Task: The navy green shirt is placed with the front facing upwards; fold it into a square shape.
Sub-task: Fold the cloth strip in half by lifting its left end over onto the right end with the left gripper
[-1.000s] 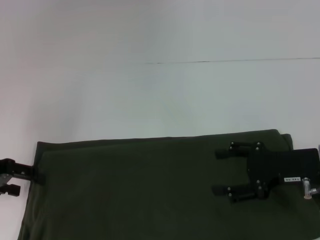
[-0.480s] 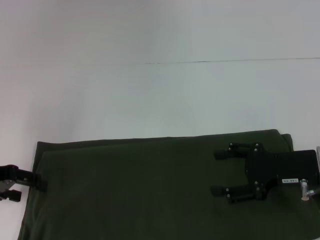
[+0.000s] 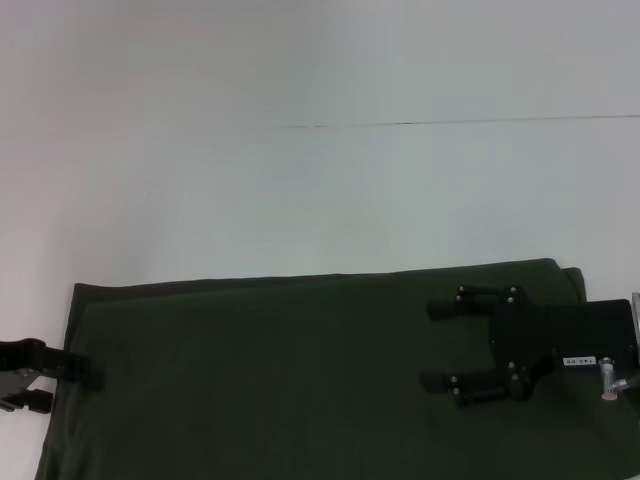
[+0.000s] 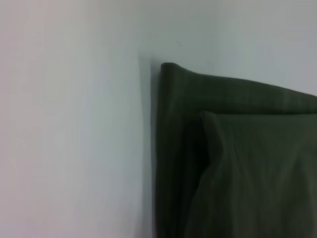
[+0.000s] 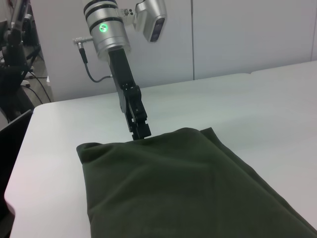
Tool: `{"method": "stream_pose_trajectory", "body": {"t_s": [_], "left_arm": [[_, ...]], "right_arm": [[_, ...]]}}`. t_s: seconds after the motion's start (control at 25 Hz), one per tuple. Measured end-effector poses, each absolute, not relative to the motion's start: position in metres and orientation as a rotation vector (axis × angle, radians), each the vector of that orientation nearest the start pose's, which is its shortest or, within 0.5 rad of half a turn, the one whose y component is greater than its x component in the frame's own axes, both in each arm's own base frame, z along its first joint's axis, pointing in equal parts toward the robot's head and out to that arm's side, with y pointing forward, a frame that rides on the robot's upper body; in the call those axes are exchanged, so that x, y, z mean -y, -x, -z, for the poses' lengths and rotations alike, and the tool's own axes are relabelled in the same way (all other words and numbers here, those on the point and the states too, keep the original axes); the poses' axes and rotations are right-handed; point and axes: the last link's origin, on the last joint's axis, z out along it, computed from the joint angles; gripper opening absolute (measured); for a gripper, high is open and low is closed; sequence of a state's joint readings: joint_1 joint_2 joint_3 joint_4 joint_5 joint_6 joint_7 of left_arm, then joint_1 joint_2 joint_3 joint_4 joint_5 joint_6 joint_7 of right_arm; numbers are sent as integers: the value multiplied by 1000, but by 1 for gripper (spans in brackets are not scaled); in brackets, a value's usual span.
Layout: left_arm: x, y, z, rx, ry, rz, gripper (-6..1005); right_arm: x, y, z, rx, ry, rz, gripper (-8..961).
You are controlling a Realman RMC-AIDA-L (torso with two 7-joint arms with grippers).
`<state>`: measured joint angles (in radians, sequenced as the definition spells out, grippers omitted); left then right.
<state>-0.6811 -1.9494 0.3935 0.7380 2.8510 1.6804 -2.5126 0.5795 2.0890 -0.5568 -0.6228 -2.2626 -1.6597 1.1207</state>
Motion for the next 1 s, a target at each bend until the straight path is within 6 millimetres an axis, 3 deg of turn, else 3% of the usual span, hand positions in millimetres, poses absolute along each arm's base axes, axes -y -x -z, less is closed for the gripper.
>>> {"method": "stream_pose_trajectory", "body": {"t_s": [1.0], "left_arm": [[-330, 329, -69, -2382, -2384, 119, 888]], "right_arm": [[-314, -267, 13, -297, 2913, -552, 899]]}}
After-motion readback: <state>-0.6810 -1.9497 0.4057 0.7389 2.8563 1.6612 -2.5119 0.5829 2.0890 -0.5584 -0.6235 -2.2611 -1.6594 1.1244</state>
